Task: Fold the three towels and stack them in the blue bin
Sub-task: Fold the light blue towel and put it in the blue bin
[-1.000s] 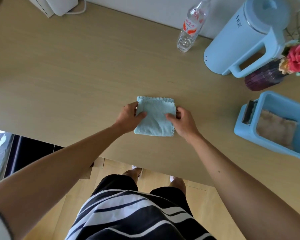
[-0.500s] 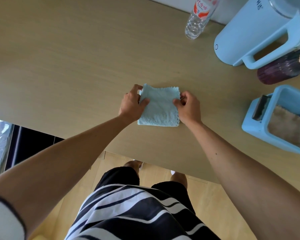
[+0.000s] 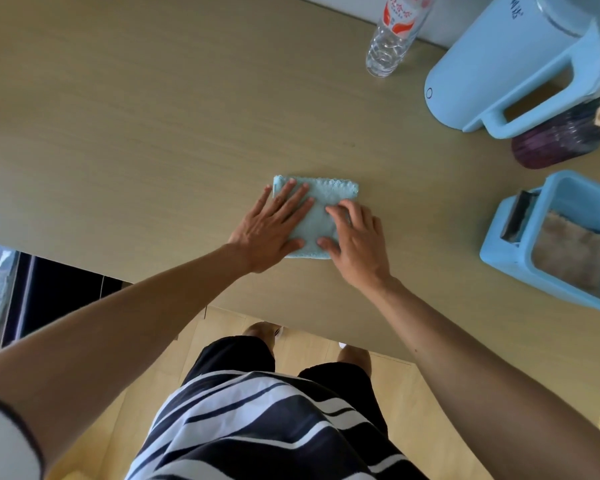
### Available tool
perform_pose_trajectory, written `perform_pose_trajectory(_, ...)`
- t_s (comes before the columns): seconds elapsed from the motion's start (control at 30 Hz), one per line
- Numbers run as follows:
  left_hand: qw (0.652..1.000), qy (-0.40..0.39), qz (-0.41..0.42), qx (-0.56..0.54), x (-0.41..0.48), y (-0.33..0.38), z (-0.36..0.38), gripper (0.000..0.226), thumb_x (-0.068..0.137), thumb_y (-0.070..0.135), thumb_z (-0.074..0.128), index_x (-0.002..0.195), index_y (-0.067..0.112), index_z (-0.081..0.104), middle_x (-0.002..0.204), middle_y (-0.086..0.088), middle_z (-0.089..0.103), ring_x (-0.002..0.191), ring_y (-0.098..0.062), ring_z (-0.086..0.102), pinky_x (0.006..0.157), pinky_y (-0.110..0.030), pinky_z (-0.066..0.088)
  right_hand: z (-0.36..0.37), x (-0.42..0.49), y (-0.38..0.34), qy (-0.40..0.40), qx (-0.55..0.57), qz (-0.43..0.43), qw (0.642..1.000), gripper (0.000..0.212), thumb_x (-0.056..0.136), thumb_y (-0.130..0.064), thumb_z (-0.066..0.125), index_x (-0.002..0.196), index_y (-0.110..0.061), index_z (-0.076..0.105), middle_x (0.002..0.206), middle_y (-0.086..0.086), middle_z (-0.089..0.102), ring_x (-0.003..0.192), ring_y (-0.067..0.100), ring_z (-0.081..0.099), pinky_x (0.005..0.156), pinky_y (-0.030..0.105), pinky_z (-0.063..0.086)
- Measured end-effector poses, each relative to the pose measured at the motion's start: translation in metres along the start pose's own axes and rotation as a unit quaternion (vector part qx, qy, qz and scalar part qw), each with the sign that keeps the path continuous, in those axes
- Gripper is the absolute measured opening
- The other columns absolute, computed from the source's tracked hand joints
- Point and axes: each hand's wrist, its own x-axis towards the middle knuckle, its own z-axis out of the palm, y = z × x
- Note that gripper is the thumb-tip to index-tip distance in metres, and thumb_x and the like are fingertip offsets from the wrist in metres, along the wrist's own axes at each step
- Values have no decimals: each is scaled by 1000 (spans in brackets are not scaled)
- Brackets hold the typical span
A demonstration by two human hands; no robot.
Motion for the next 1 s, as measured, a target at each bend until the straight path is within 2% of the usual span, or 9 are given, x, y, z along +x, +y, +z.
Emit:
perform_pose_trajectory(0.1, 1000, -12, -13, 0, -1, 0, 4, 78, 98, 62, 24, 159, 19, 0, 168, -5, -6, 154, -28, -7, 123, -56, 7, 7, -7, 2, -4, -33, -4, 999, 59, 92, -53, 56, 142, -22, 46, 140, 1, 46, 126, 24, 47, 100, 37, 39)
perform_pose_trajectory(0.23, 1000, -20, -18, 7, 4, 1, 1, 78, 97, 63, 26, 159, 19, 7, 168, -7, 1, 154, -30, -2, 122, -60, 7, 6, -6, -3, -12, -39, 13, 999, 59, 92, -49, 59, 142, -21, 44, 141, 2, 45, 127, 25, 46, 100, 39, 39)
perform_pose_trajectory(0.33, 999, -1, -53, 11, 18, 1, -12, 78, 95, 58, 41, 156, 13, 23, 164, -15, 18, 153, -34, 10, 123, -56, 8, 0, -2, -9, -18, -42, 24, 999, 60, 89, -47, 62, 141, -21, 46, 140, 2, 47, 125, 25, 48, 100, 39, 40)
perform_pose_trajectory(0.43, 995, 12, -96, 19, 39, 8, -28, 77, 90, 50, 59, 149, 6, 34, 148, -16, 43, 140, -33, 38, 121, -48, 21, -4, -1, -16, -15, -36, 41, 998, 64, 87, -42, 68, 141, -17, 47, 142, 5, 49, 126, 26, 50, 101, 39, 39)
perform_pose_trajectory(0.5, 994, 23, -101, 28, 49, 12, -35, 76, 85, 48, 67, 142, 5, 40, 131, -13, 54, 121, -31, 51, 112, -43, 34, -8, -1, -18, -8, -30, 54, 998, 67, 85, -37, 71, 143, -16, 45, 143, 6, 49, 128, 26, 49, 103, 39, 38)
perform_pose_trajectory(0.57, 994, 25, -104, 32, 54, 14, -40, 69, 82, 49, 70, 132, 8, 47, 121, -11, 57, 111, -29, 54, 102, -40, 39, -12, -3, -19, 3, -16, 71, 997, 69, 83, -31, 72, 144, -16, 43, 143, 6, 49, 129, 25, 49, 105, 38, 38)
perform_pose_trajectory(0.8, 987, -15, -157, -27, 67, 7, -48, 51, 74, 53, 74, 108, 16, 64, 113, -9, 55, 108, -28, 52, 95, -40, 42, -21, -19, -12, 44, 34, 142, 988, 67, 79, -19, 67, 142, -15, 43, 136, 3, 51, 125, 23, 50, 104, 39, 40)
perform_pose_trajectory(0.9, 977, -54, -181, -99, 69, 12, -58, 28, 79, 39, 73, 93, 17, 62, 91, -5, 65, 91, -28, 66, 78, -35, 47, -23, -28, -8, 53, 62, 167, 983, 67, 82, -24, 67, 144, -16, 41, 137, 2, 50, 126, 23, 49, 106, 39, 38)
perform_pose_trajectory(1.0, 946, -45, -225, -228, 69, 12, -71, 17, 74, 24, 72, 86, 18, 61, 79, -3, 62, 80, -30, 65, 63, -29, 39, -30, -35, -5, 80, 162, 204, 962, 68, 86, -24, 69, 146, -16, 38, 136, 4, 49, 124, 21, 52, 103, 39, 43)
